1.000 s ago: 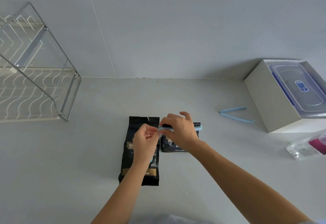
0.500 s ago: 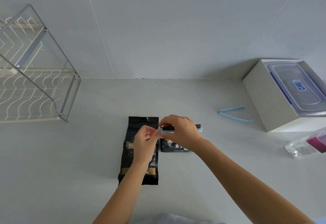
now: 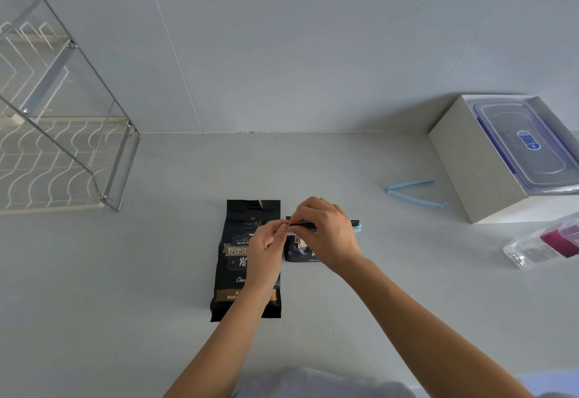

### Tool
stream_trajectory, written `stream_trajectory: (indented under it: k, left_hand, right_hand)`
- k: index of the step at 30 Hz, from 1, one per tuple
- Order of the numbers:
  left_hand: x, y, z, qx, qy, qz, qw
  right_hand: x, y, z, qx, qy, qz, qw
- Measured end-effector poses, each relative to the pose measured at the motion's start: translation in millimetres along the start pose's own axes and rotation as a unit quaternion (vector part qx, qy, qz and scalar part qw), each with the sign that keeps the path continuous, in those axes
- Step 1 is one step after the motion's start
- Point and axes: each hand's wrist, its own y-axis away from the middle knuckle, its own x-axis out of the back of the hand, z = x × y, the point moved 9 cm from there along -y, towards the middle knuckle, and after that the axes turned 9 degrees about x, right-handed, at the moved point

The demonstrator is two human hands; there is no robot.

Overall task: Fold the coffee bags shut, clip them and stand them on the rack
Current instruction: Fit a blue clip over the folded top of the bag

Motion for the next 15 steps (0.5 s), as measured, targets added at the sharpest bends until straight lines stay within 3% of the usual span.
stream_trajectory:
  k: [5,15]
  left_hand:
    - [-1,9,-1,-0.035,0.015,-0.013,0.999]
    - [-2,11,4,-0.115,-0.070,-0.009,0.991]
  right_hand:
    - [1,15,2,-0.023,-0.002,0.041,0.999]
    - [6,32,8,-0.054,-0.075,0.062,0.994]
